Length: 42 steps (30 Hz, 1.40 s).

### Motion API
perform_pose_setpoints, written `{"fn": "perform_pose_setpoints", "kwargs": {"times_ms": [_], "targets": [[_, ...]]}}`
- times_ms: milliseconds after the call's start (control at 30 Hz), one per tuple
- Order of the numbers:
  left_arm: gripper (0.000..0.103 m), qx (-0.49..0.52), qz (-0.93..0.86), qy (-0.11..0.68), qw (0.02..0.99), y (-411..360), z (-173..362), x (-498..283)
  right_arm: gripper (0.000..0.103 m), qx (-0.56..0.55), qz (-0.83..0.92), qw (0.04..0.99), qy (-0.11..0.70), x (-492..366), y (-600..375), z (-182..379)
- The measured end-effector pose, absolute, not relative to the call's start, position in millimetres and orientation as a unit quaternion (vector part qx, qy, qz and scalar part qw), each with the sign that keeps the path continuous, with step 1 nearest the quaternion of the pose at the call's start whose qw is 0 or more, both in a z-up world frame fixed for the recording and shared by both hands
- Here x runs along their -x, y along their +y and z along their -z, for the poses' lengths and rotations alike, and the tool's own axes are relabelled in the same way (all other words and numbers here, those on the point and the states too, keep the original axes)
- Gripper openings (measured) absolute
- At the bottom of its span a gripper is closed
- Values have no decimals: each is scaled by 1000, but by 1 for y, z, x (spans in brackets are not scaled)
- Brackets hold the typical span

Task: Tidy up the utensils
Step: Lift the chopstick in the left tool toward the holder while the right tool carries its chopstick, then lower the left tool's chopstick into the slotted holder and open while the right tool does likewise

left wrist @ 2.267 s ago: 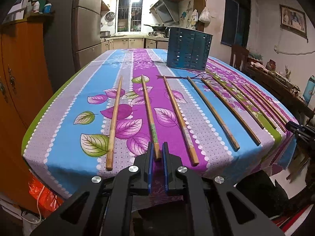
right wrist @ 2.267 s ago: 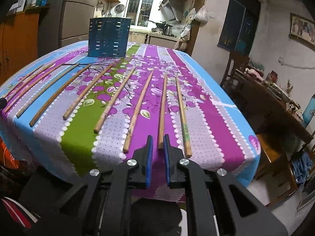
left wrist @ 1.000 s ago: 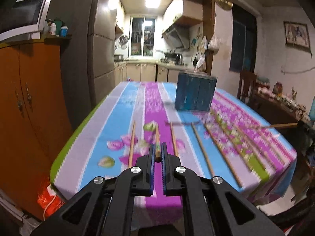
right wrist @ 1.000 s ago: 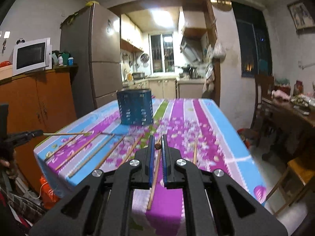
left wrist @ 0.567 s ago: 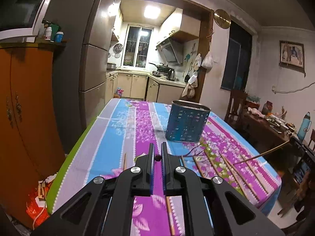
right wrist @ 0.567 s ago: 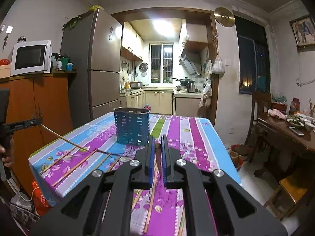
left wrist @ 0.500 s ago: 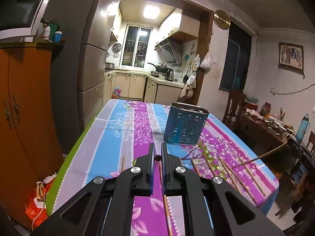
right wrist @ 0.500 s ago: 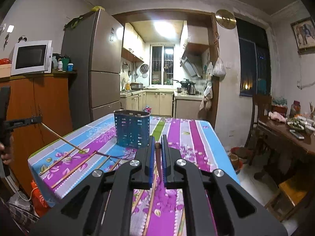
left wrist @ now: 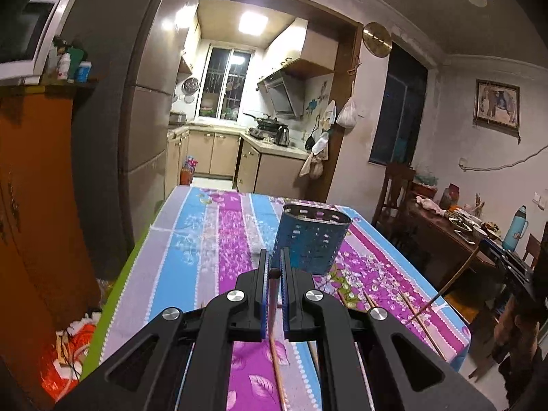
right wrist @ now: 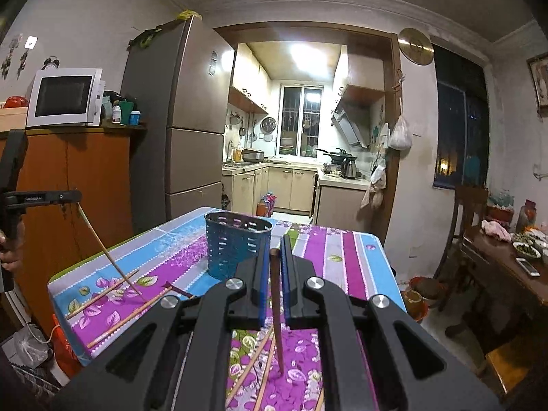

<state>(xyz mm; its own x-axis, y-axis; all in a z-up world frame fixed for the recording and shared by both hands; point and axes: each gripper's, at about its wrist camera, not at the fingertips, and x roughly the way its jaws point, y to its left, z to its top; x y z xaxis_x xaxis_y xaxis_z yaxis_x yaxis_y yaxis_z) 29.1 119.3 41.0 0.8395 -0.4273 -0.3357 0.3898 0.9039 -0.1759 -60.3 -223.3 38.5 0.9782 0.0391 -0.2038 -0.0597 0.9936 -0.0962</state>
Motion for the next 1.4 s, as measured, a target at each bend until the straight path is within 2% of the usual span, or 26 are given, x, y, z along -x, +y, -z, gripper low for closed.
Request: {"fn": "perform_pose_setpoints", "kwargs": {"times_ms": [933, 1400], "targets": [[7, 7, 207, 161, 965, 99, -68, -62, 5, 30, -57, 991, 115, 20, -228, -60], [7, 5, 228, 103, 968, 56, -131, -125, 5, 25, -74, 994, 76, -43, -224, -109]]}}
